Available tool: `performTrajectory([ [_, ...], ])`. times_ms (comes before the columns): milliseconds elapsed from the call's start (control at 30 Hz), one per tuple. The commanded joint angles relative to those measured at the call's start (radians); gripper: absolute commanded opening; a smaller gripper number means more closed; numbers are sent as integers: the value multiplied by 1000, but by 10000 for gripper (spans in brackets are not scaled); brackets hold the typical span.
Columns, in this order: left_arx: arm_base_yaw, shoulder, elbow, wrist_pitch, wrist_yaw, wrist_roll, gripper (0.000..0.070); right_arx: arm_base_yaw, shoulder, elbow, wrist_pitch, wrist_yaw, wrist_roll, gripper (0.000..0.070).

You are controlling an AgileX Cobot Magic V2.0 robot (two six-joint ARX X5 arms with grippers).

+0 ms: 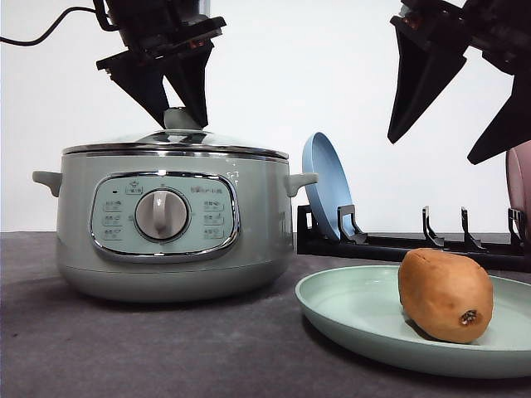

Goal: Transfer potato from steamer to green plate

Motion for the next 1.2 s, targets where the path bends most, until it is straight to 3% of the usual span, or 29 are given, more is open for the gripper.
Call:
performTrajectory([
  [0, -3, 31, 30, -4, 11, -2, 6, 5, 6, 16, 6, 5, -12, 579],
  [33, -3, 31, 30, -12, 11, -2, 11, 5, 6, 16, 5, 5, -12, 579],
  [100, -3, 31, 30, -17, 11, -4, 102, 5, 6, 16, 6, 5, -12, 579],
  [233, -3, 30, 30, -16, 11, -21, 433, 5, 6, 16, 5, 4, -13, 579],
  [300, -3, 29, 30, -16, 11, -21, 539, 5, 6, 16, 6, 3, -15, 579],
  [333, -3, 27, 31, -16, 11, -21, 561, 5, 6, 16, 5, 3, -16, 579],
  [833, -3, -144, 109, -77, 14, -55, 554, 5, 6, 16, 5, -41, -37, 579],
  [1167, -12, -281, 111, -230, 113, -55, 549, 5, 6, 16, -10, -218, -39, 579],
])
